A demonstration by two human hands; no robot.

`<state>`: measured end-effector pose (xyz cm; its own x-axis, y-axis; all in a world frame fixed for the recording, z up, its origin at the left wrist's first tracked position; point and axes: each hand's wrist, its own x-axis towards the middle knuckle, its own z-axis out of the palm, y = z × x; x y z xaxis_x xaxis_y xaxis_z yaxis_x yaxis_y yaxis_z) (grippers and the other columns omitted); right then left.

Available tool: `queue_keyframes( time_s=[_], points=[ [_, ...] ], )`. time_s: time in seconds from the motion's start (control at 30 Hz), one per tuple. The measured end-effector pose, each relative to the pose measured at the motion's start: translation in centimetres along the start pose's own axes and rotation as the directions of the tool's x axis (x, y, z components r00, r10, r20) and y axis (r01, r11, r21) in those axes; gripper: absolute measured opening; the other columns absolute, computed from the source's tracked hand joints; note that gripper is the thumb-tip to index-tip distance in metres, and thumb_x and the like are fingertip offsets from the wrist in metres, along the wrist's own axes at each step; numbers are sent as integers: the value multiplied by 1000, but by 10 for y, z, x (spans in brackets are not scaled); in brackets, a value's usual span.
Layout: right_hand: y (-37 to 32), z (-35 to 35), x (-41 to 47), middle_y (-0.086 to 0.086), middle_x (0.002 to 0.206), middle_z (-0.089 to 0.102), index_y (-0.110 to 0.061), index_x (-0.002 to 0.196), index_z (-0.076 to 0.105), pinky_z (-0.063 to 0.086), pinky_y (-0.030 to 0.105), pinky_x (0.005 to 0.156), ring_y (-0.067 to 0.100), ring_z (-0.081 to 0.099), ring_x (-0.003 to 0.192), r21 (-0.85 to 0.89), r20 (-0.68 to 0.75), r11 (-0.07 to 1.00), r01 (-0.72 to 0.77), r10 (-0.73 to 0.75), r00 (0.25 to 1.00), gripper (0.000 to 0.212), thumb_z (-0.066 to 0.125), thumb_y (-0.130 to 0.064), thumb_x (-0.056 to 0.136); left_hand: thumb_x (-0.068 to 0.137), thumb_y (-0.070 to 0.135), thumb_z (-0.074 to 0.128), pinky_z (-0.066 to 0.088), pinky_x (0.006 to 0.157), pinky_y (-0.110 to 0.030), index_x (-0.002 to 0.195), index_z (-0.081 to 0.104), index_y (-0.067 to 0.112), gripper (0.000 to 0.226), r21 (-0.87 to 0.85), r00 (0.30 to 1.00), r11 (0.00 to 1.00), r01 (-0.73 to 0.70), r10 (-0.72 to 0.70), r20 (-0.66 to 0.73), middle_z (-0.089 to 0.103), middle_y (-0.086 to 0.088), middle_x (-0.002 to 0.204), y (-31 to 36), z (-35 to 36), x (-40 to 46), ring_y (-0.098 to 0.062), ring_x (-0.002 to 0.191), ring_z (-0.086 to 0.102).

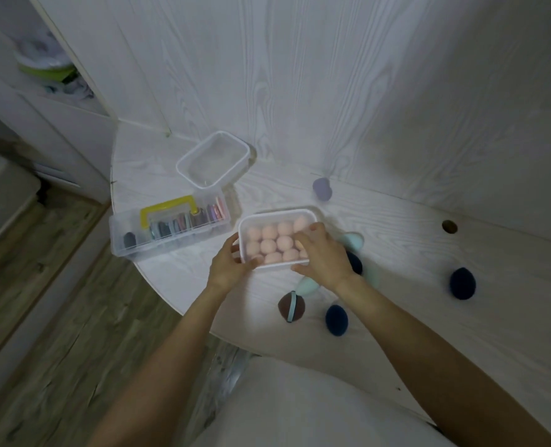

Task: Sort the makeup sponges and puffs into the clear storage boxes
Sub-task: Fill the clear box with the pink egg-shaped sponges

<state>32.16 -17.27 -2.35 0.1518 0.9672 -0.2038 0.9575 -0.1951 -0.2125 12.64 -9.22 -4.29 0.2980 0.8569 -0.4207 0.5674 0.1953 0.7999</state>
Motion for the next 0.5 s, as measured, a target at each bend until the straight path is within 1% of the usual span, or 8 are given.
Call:
queue_keyframes(
  time_s=[0.07, 0.1, 0.17, 0.2, 0.27, 0.33, 0.4, 0.5],
  points=[
    [0, 1, 6, 13, 133, 33, -21, 128, 42, 46, 35, 74, 29, 47, 106, -23, -3, 1000, 17, -17, 1000, 57, 67, -37, 79, 74, 36, 76, 47, 96, -44, 141, 34, 20, 81, 47, 999, 999, -13, 15, -31, 53, -8, 134, 2, 4, 0, -27, 115, 56],
    [1, 2, 10, 13, 133, 33, -21, 129, 42, 45, 36, 79, 30, 46, 109, -34, -9, 999, 31, -32, 999, 57, 66, -35, 79, 77, 38, 73, 47, 95, -42, 141, 33, 19, 78, 91, 999, 995, -31, 35, -38, 54, -8, 134, 4, 7, -1, -27, 115, 56],
    [8, 0, 22, 12, 135, 35, -22, 131, 41, 37, 44, 100, 33, 40, 120, -108, -29, 991, 73, -77, 997, 59, 66, -29, 78, 85, 42, 63, 46, 89, -37, 140, 34, 14, 69, 250, 996, 965, -83, 91, -20, 58, -8, 129, 9, 12, 0, -29, 113, 57],
    [11, -2, 29, 12, 136, 37, -21, 133, 42, 30, 49, 107, 35, 36, 127, -144, -42, 986, 88, -95, 995, 61, 66, -25, 77, 88, 42, 57, 46, 85, -34, 138, 37, 11, 62, 359, 994, 928, -100, 110, -9, 60, -9, 125, 13, 12, 0, -29, 110, 59],
    [19, -6, 48, 12, 135, 43, -19, 134, 45, 23, 52, 112, 36, 32, 133, -162, -80, 982, 99, -114, 990, 60, 65, -14, 77, 93, 38, 50, 45, 80, -30, 124, 54, 10, 43, 505, 986, 855, -119, 164, -44, 67, -8, 113, 24, 3, 4, -25, 101, 63],
    [26, -13, 68, 11, 140, 44, -18, 137, 44, 22, 47, 113, 34, 32, 135, -145, -103, 986, 88, -104, 989, 58, 62, -11, 82, 91, 32, 53, 49, 80, -28, 110, 65, 14, 28, 477, 949, 855, -201, 291, -123, 71, -3, 104, 39, -14, 14, -18, 89, 65],
    [32, -21, 85, 6, 151, 31, -21, 145, 31, 14, 43, 115, 29, 23, 141, -131, -80, 988, 80, -91, 993, 59, 54, -17, 91, 88, 24, 60, 50, 82, -28, 111, 65, 15, 26, 385, 890, 872, -303, 404, -213, 69, -3, 104, 54, -35, 30, -16, 87, 63],
    [35, -27, 102, 3, 157, 14, -24, 149, 16, 4, 43, 118, 26, 13, 144, -125, -21, 990, 66, -70, 997, 61, 45, -19, 95, 83, 26, 66, 40, 93, -31, 126, 54, 15, 46, 441, 840, 830, -342, 480, -251, 56, -9, 126, 64, -58, 67, -24, 112, 53]
  ],
)
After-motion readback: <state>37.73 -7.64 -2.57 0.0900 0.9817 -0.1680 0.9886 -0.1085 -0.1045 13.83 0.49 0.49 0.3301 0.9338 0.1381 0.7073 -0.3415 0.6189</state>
